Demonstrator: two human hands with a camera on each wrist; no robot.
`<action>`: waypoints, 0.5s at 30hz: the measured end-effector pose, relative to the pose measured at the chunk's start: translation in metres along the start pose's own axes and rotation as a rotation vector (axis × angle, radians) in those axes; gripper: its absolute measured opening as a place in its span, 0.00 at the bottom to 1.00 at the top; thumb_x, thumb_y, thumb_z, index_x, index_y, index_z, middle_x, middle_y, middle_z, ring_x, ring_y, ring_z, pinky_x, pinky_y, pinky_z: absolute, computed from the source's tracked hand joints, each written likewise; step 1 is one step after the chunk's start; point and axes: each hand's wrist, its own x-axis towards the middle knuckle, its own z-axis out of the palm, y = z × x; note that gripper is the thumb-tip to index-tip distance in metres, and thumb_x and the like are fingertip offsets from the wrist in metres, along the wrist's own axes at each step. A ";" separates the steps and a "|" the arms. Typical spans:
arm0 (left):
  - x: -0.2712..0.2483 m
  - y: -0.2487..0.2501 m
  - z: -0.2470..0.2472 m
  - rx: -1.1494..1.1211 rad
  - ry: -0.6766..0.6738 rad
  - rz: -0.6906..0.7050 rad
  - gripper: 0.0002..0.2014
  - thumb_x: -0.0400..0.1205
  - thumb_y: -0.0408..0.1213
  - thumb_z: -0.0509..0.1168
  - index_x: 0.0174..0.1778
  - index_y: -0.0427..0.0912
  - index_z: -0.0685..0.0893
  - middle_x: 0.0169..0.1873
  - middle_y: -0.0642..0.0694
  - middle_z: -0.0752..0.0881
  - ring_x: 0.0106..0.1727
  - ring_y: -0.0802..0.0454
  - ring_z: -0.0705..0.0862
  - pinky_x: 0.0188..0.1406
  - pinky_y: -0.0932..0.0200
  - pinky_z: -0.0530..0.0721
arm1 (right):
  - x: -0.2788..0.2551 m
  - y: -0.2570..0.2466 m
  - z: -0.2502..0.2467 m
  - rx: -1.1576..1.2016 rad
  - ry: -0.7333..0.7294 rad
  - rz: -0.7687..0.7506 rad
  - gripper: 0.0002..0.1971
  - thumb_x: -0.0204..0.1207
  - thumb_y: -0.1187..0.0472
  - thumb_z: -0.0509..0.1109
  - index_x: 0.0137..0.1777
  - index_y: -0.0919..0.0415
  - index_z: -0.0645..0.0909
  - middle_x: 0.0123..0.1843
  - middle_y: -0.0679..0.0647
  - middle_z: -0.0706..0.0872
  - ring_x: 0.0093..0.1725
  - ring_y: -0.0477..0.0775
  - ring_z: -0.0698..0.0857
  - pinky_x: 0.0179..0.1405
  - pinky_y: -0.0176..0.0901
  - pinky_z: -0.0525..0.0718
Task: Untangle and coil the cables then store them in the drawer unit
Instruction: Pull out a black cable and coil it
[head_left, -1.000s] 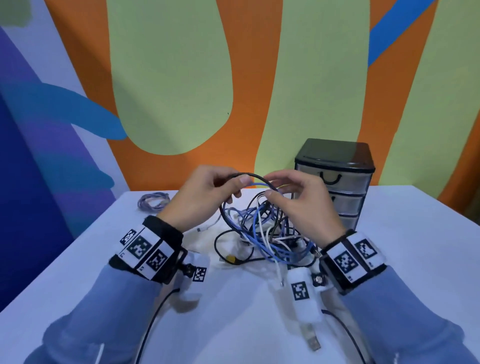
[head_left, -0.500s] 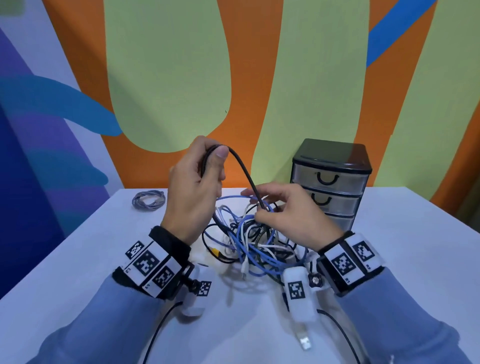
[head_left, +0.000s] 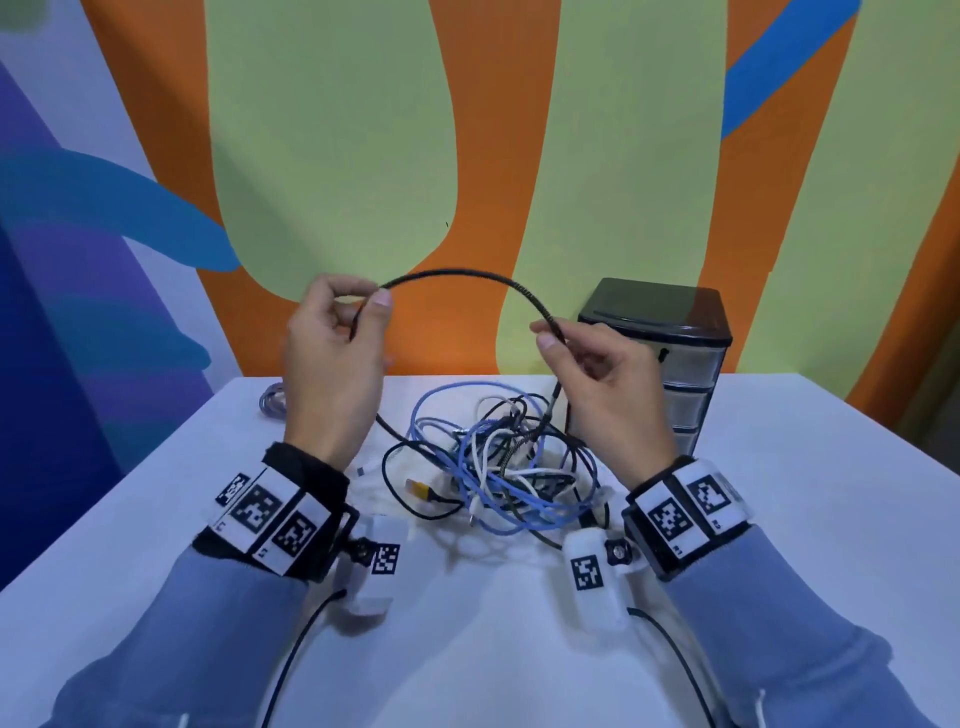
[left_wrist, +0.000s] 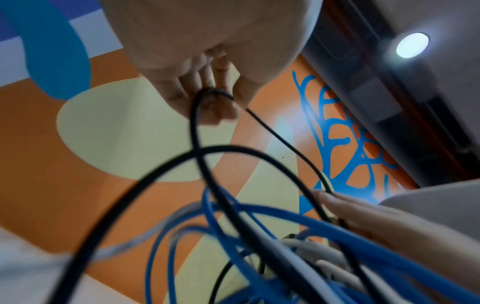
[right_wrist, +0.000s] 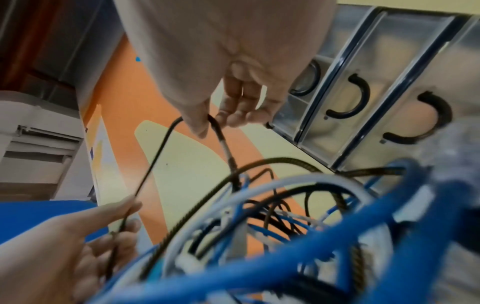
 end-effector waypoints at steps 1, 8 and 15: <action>-0.002 0.002 0.000 0.066 -0.045 0.012 0.09 0.89 0.43 0.72 0.64 0.52 0.85 0.46 0.45 0.84 0.43 0.51 0.85 0.45 0.54 0.85 | 0.000 -0.001 0.000 0.031 -0.007 0.012 0.08 0.86 0.52 0.75 0.61 0.46 0.94 0.43 0.61 0.88 0.38 0.54 0.79 0.39 0.48 0.78; -0.021 0.009 0.013 0.378 -0.350 0.346 0.17 0.89 0.53 0.69 0.73 0.54 0.87 0.57 0.52 0.87 0.60 0.53 0.86 0.62 0.42 0.85 | -0.008 -0.022 0.007 0.226 -0.057 0.013 0.10 0.86 0.60 0.74 0.65 0.55 0.91 0.45 0.62 0.85 0.26 0.53 0.80 0.29 0.48 0.85; -0.010 0.015 0.005 -0.086 -0.229 0.021 0.11 0.93 0.40 0.66 0.47 0.39 0.86 0.25 0.57 0.73 0.26 0.56 0.67 0.25 0.59 0.63 | -0.019 -0.034 0.017 0.292 -0.233 0.042 0.23 0.81 0.67 0.79 0.73 0.52 0.81 0.66 0.61 0.80 0.56 0.54 0.91 0.56 0.45 0.90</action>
